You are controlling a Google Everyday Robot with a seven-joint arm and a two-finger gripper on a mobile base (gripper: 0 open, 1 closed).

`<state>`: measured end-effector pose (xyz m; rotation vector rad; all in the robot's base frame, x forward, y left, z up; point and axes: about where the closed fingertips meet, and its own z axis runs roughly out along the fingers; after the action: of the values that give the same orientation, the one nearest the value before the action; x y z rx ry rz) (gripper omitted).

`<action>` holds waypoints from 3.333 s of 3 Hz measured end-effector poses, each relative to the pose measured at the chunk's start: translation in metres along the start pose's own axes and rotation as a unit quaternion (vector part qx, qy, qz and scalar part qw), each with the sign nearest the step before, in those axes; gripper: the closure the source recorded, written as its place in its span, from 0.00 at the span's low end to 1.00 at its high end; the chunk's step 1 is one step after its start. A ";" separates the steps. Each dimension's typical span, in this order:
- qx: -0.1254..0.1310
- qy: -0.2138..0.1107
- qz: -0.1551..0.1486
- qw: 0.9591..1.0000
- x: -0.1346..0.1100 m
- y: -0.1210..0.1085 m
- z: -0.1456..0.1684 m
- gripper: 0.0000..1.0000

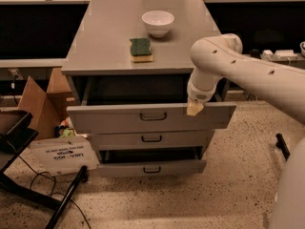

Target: Open top drawer

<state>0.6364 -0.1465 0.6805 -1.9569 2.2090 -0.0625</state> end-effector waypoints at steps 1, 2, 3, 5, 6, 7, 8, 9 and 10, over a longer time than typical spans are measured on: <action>0.000 0.000 0.000 1.000 0.000 0.000 0.000 0.05; -0.004 0.001 -0.003 1.000 0.000 0.006 0.004 0.03; -0.020 0.003 0.003 1.000 0.012 0.048 0.011 0.25; -0.023 0.000 0.024 0.999 0.019 0.080 -0.003 0.72; -0.023 0.000 0.025 0.999 0.019 0.080 -0.004 0.95; -0.030 0.023 0.060 0.997 0.029 0.114 -0.016 1.00; -0.031 0.025 0.064 0.997 0.030 0.118 -0.019 1.00; -0.034 0.041 0.093 0.994 0.038 0.144 -0.027 1.00; -0.034 0.041 0.093 0.994 0.038 0.145 -0.027 0.73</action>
Offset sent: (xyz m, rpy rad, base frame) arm -0.0069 0.0046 -0.0076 -0.0091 0.0119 0.0224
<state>0.4856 -0.1676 0.6801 -1.8030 2.4665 -0.0411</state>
